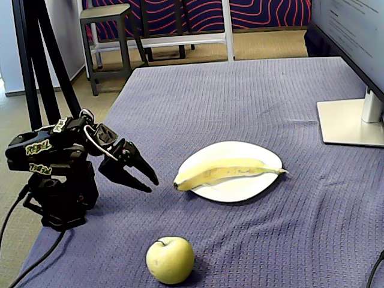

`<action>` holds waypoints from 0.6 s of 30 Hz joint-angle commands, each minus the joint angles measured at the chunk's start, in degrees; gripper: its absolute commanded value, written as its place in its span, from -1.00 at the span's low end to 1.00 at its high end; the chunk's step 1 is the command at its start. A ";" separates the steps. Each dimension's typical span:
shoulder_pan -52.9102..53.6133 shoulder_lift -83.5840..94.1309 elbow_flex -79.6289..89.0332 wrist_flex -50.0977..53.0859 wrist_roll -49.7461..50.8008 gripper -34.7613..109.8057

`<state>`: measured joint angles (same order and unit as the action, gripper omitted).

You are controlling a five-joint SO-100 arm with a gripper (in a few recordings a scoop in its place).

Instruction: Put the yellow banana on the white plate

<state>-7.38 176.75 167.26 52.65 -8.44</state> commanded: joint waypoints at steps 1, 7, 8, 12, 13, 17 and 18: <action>0.79 1.49 0.35 0.35 0.79 -0.52; 0.26 2.46 0.35 1.76 2.72 -0.52; 0.53 2.64 0.35 1.85 2.72 -0.52; 1.23 2.64 0.44 1.76 3.25 -0.52; 1.14 2.55 0.53 1.76 3.25 -0.52; 0.88 2.55 0.53 1.67 3.08 -0.52; 0.97 2.55 0.53 1.67 3.25 -0.52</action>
<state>-6.42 178.77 167.78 54.14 -5.71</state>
